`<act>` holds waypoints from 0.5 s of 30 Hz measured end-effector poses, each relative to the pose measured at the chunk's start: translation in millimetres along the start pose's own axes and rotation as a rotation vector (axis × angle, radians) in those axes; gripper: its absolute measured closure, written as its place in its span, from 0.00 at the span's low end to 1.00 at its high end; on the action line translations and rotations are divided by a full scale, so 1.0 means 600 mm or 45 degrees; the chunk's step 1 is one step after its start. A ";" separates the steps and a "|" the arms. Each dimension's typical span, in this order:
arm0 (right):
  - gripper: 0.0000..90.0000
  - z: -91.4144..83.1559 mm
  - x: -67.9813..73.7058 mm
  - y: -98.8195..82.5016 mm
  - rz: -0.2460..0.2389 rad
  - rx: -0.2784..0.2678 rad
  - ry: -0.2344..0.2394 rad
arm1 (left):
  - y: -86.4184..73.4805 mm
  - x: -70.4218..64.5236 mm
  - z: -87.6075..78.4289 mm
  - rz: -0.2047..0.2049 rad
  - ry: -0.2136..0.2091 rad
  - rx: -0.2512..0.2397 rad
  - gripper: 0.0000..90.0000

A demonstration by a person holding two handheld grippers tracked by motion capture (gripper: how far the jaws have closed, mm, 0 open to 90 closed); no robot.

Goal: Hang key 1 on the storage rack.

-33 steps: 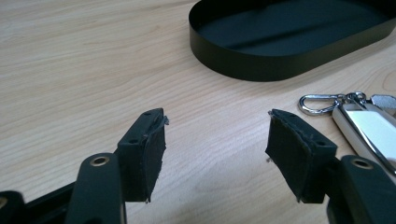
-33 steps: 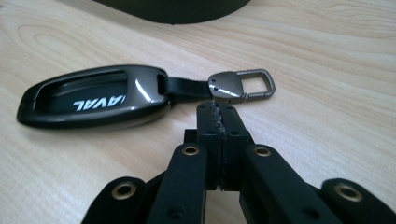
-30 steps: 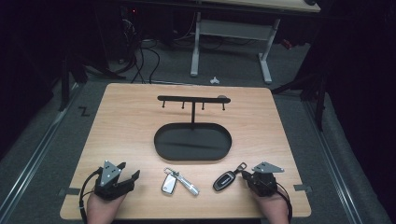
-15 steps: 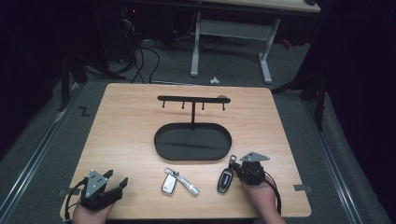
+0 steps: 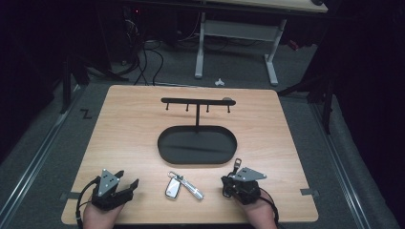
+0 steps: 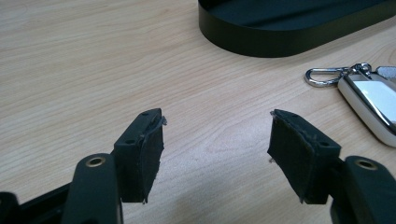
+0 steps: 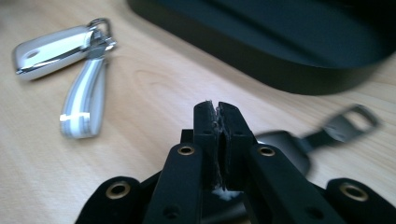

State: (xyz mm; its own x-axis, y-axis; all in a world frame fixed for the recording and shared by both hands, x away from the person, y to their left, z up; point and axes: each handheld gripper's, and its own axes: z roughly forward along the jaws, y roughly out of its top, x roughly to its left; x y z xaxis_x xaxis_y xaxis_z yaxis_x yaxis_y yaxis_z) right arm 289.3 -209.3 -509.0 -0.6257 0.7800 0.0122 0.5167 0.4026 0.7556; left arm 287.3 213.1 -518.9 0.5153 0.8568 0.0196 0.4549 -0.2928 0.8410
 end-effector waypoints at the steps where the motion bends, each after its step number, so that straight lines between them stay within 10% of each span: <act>1: 0.96 0.005 0.003 0.002 -0.010 0.011 0.007 | -0.002 0.002 -0.004 -0.002 0.004 -0.001 0.39; 15: 0.97 0.010 -0.007 -0.014 0.003 0.081 0.012 | 0.011 -0.005 0.006 0.007 -0.018 -0.024 0.38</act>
State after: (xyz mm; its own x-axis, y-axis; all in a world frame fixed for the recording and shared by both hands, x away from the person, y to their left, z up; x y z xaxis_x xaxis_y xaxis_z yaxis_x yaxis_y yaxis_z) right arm 291.4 -213.1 -519.5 -0.6297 0.7766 0.0200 0.5540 0.4309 0.7123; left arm 291.5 206.9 -515.4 0.5277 0.8493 0.0167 0.4384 -0.2891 0.8510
